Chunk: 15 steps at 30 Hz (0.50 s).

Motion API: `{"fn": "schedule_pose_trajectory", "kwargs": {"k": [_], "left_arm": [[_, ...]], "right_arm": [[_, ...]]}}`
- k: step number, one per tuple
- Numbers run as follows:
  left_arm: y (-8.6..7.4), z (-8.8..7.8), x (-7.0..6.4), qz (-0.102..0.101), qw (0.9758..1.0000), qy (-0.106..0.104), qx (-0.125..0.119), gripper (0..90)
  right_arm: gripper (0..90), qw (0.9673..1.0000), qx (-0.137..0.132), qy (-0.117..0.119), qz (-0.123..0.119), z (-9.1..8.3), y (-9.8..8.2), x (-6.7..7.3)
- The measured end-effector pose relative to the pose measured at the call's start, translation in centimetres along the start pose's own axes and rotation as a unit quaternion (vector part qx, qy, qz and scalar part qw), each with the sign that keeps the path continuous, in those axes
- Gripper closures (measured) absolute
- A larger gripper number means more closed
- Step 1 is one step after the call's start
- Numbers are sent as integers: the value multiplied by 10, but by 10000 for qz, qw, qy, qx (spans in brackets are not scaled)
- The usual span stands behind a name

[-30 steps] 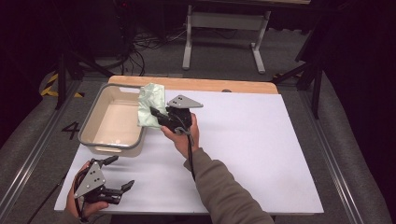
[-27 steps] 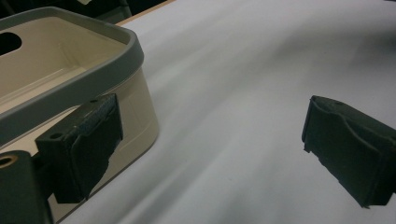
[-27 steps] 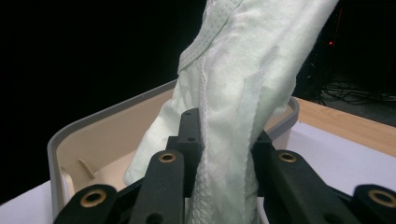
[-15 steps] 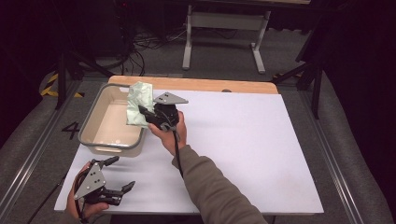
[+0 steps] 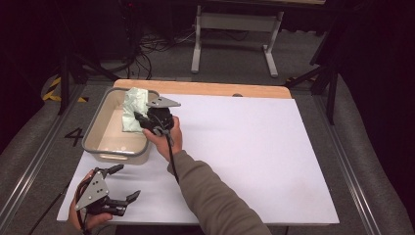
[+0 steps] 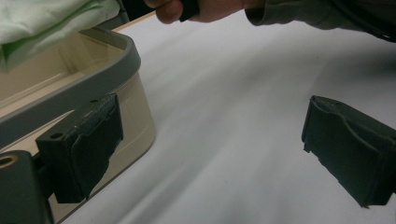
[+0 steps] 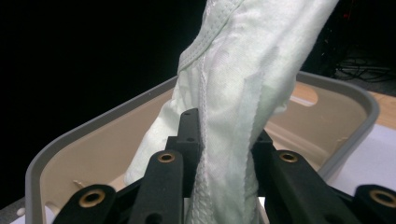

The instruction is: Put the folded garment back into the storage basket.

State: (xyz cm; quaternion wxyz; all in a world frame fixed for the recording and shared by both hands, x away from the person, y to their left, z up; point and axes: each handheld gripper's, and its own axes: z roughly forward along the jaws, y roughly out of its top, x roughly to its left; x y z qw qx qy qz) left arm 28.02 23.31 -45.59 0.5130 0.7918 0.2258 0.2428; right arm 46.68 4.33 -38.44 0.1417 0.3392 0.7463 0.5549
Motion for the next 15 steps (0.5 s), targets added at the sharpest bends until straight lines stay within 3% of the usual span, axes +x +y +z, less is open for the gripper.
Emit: {"fn": "schedule_pose_trajectory", "kwargs": {"k": [8, 10, 15], "left_arm": [[-1, 1, 0, -6, 10000, -25, 14, 63], [-1, 2, 0, -3, 10000, -32, 17, 63], [0, 1, 0, -28, 10000, -38, 5, 63]], "right_arm": [[734, 9998, 80, -101, 137, 12, -8, 2], [733, 9992, 37, -167, 360, 15, -13, 0], [732, 9992, 59, -155, 356, 18, -16, 5]]}}
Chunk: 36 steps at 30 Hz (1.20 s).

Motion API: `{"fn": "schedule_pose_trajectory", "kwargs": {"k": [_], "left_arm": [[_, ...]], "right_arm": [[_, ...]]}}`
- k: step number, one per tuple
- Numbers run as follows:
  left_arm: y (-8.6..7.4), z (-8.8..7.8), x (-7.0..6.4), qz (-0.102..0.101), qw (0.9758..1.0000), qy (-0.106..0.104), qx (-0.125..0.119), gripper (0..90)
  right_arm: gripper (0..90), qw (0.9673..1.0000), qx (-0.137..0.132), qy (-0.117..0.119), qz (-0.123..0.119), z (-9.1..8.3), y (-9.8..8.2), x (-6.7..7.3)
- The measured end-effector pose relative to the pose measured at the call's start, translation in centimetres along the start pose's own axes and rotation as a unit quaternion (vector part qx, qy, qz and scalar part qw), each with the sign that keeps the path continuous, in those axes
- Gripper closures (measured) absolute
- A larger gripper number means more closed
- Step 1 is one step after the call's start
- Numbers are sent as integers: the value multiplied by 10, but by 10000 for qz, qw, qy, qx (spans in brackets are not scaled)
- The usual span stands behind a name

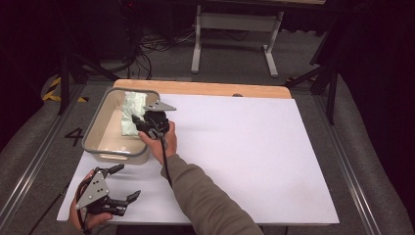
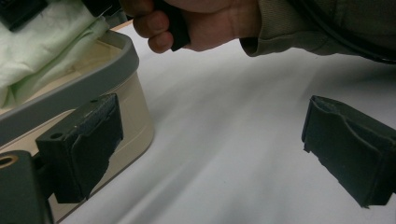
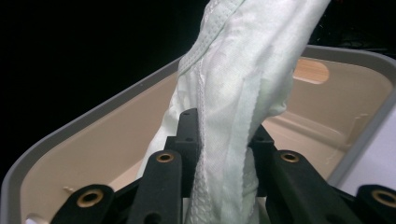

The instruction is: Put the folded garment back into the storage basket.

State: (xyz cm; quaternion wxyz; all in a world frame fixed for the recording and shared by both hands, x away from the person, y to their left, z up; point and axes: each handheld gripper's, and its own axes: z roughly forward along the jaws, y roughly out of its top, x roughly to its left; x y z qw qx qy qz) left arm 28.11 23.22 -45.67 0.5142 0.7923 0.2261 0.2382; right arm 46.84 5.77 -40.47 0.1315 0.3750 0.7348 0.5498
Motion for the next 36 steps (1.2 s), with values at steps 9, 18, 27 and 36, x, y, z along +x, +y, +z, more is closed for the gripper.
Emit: {"fn": "schedule_pose_trajectory", "kwargs": {"k": [9, 18, 27, 36], "left_arm": [[0, -1, 0, 35, 10000, 3, 12, 63], [0, -1, 1, 20, 10000, 13, 23, 63], [-1, -1, 0, 44, 10000, 27, 52, 63], [-1, -2, 0, 30, 10000, 39, 71, 63]], "right_arm": [[706, 9996, 211, 40, -191, 3, -3, 10], [638, 9986, 449, -78, -284, 7, -9, 10], [512, 9986, 413, -74, -316, -1, -11, 5], [487, 9988, 296, -22, -381, -12, -10, -1]]}}
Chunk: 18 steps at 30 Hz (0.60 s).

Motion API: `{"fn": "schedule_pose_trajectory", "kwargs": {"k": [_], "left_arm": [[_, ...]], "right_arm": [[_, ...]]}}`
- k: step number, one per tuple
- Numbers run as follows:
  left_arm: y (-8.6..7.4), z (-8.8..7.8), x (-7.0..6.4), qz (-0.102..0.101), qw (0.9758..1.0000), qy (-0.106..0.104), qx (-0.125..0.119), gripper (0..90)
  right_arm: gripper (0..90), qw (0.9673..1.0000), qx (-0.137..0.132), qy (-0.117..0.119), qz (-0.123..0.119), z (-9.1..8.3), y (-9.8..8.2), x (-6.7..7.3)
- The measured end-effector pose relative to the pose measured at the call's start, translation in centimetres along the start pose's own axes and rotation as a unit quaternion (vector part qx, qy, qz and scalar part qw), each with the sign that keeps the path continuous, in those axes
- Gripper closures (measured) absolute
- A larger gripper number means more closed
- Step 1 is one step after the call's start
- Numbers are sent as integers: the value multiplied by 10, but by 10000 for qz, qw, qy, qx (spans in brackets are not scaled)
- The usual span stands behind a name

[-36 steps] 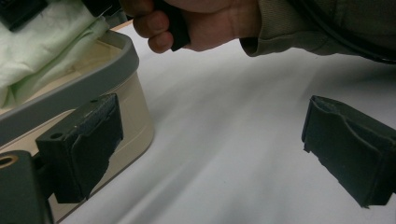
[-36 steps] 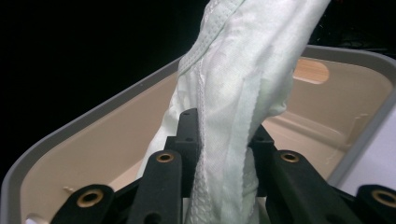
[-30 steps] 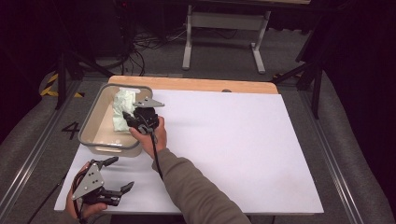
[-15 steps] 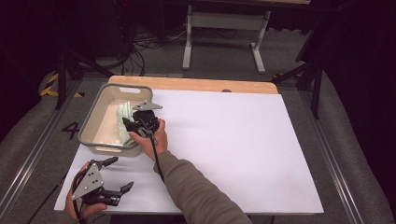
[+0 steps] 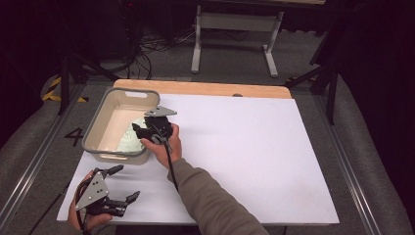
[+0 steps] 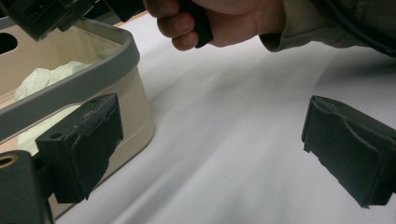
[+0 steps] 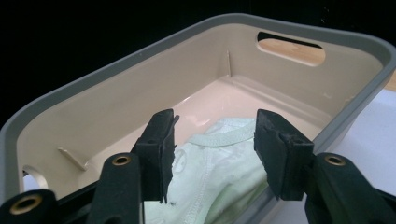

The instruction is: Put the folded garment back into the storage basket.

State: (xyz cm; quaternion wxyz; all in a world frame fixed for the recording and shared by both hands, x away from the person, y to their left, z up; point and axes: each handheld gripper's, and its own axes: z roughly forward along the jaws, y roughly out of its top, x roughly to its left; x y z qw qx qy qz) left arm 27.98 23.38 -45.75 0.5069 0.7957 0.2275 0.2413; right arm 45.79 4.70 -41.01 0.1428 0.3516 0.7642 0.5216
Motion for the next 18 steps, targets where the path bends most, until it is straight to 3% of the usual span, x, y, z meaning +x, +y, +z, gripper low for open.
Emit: {"fn": "schedule_pose_trajectory", "kwargs": {"k": [4, 18], "left_arm": [[0, 0, -1, 6, 10000, 5, 19, 63], [0, 0, -1, 41, 10000, 26, 47, 62]], "right_arm": [[475, 9997, -71, 29, -235, -6, 1, 0], [459, 9987, -173, 19, -481, -20, 5, 0]]}}
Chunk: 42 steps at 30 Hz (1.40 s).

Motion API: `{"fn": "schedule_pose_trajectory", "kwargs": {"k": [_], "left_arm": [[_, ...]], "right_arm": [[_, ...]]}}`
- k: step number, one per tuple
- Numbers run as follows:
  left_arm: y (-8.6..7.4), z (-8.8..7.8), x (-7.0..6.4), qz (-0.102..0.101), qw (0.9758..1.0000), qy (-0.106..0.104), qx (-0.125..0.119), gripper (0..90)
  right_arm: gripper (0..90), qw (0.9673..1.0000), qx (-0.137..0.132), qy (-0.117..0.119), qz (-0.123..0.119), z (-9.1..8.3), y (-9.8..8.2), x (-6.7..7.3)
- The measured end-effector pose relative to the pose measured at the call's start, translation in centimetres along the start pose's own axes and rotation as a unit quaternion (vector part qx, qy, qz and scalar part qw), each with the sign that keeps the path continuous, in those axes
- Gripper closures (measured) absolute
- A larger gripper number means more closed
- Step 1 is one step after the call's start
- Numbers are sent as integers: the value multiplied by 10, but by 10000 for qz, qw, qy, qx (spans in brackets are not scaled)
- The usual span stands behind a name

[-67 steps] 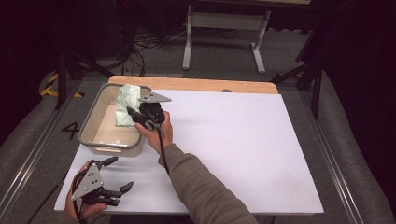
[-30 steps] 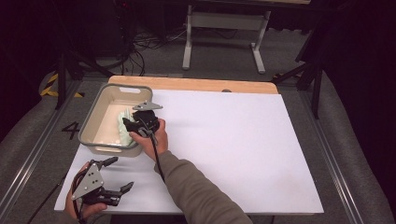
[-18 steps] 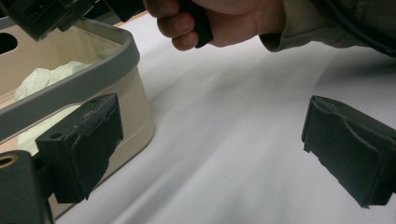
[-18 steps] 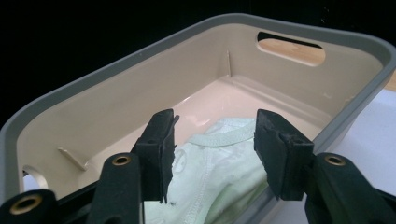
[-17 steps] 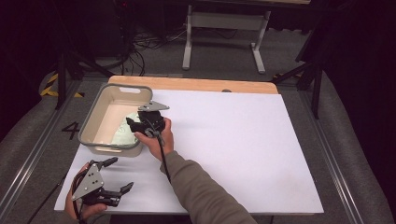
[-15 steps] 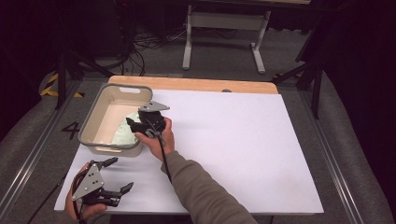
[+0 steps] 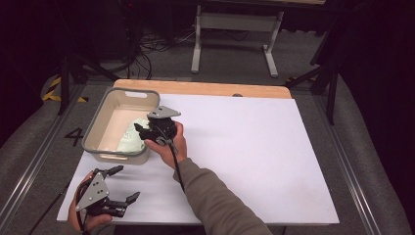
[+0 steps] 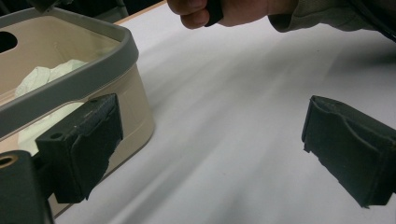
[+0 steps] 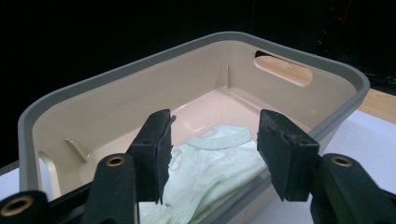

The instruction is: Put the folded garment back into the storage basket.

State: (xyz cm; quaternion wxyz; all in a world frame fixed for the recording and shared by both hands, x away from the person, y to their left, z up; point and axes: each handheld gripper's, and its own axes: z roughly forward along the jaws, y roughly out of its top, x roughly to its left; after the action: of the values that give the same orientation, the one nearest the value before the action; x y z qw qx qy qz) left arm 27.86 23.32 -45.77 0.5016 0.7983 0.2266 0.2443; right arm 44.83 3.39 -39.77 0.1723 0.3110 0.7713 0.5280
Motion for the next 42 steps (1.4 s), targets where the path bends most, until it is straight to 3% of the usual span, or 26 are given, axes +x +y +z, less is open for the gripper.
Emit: {"fn": "schedule_pose_trajectory", "kwargs": {"k": [20, 24, 31, 42], "left_arm": [[1, -1, -2, 19, 10000, 47, -5, 61], [1, -1, -3, 12, 10000, 40, 0, 61], [1, 0, -3, 56, 10000, 44, 27, 61], [2, 1, -3, 63, 10000, 18, 51, 60]], "right_arm": [[414, 9999, -53, 19, -150, -15, 1, -4], [404, 9997, 46, -26, -240, -17, 1, -5], [350, 9993, 40, -85, -355, -22, 1, -8], [185, 9990, -61, -240, -363, -31, 2, -13]]}}
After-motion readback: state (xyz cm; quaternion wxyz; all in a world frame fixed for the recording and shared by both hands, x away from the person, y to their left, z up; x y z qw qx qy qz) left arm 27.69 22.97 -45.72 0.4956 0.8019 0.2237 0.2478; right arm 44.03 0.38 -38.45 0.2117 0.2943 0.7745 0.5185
